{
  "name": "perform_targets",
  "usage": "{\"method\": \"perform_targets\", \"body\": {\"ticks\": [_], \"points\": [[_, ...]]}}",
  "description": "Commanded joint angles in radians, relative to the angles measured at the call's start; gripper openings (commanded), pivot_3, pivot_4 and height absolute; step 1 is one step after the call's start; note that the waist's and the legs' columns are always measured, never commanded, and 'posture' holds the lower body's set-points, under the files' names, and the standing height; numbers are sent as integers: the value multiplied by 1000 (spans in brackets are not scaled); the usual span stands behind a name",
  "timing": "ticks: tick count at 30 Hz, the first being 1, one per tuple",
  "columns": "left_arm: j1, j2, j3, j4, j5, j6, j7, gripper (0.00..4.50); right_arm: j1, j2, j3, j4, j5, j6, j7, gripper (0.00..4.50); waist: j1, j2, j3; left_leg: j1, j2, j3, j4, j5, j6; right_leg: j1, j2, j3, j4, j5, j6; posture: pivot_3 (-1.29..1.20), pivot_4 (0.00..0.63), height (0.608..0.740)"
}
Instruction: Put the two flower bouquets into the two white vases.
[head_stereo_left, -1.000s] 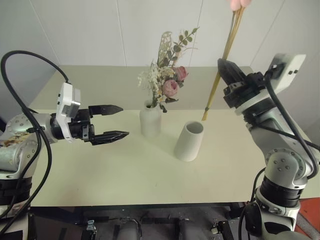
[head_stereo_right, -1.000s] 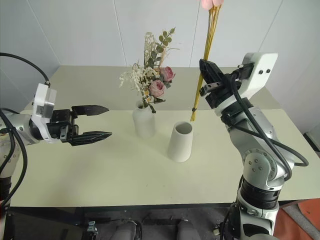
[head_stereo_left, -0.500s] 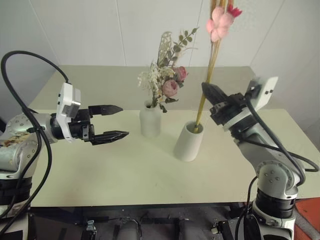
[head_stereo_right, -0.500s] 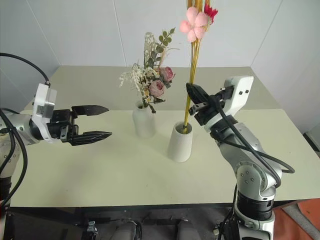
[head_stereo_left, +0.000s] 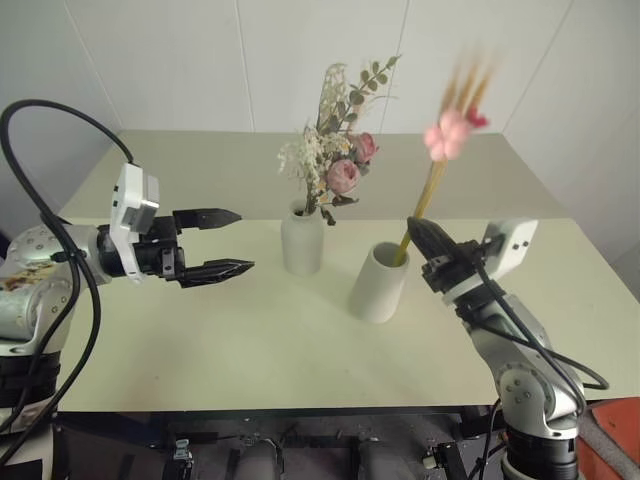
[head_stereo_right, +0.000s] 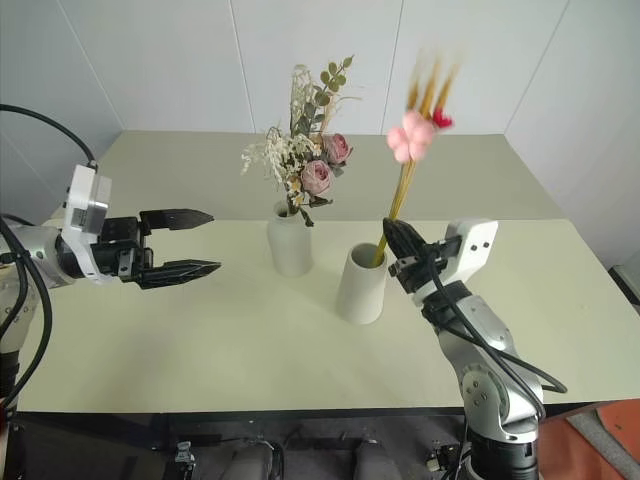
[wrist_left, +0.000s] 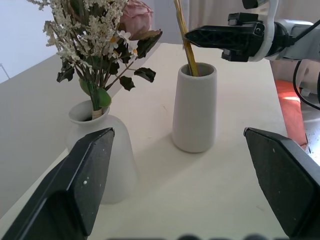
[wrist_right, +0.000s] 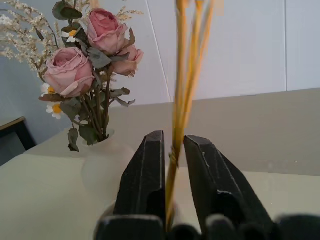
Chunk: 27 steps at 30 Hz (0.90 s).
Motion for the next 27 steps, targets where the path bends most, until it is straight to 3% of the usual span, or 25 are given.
{"method": "perform_targets", "body": {"ticks": [1, 6, 16, 27], "points": [[-29, 19, 7, 1, 7, -22, -15, 4500, 46, -58, -50, -110, 36, -23, 53, 2337, 1, 0, 0, 0, 0, 0, 0, 0, 0, 0, 0, 0, 0, 0, 0, 0, 150, 740], [-34, 18, 4, 6, 13, -21, -23, 4500, 107, -162, -82, -151, 78, 4, 123, 4104, 0, 0, 0, 1, 0, 0, 0, 0, 0, 1, 0, 0, 0, 0, 0, 0, 150, 740], [37, 40, 58, -28, -9, 2, -24, 4500, 225, -476, -254, -107, 178, 94, 352, 4104, 2, 0, 0, 2, 0, 1, 0, 0, 0, 2, -1, 0, -1, -1, -1, 0, 150, 740], [76, 82, 90, 25, 12, -47, -59, 4500, 273, -648, -391, 12, 152, 89, 539, 4104, 5, 0, 0, 2, 0, 1, 0, 0, 0, 3, -1, 0, -2, -4, -5, 0, 150, 740]]}}
